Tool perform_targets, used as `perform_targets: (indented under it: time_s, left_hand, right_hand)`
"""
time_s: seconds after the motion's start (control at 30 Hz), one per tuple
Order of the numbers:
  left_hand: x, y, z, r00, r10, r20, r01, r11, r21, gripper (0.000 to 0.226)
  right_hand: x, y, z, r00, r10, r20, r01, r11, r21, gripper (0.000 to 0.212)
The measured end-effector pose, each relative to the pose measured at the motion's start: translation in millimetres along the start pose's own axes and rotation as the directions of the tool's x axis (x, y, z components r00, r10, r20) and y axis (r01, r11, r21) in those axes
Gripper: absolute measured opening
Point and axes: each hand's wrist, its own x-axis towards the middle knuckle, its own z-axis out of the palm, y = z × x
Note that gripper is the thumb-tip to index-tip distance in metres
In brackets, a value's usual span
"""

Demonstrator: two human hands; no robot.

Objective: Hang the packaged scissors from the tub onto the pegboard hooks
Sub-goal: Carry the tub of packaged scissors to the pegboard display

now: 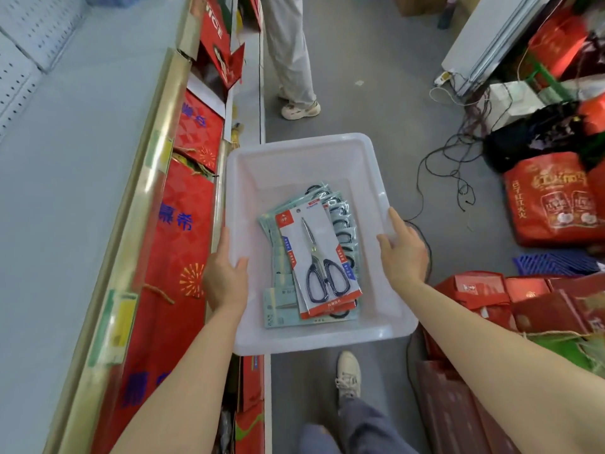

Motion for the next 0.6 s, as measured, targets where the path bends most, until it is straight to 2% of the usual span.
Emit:
perform_targets:
  time_s: [0.43,0.6]
  left_hand:
    - [111,-16,81,0.995,-0.095,0.041,0.091,0.992,0.084,0.076]
    - [148,-31,115,0.997,-0.065,0.032,0.063,0.996,0.068,0.076]
  right_hand:
    - [113,-13,80,0.996,0.054,0.068,-0.049,0.996,-0.071,0.056]
    - [149,-8,122,0.996,0.062,0.058,-0.056,0.994,-0.097,0.056]
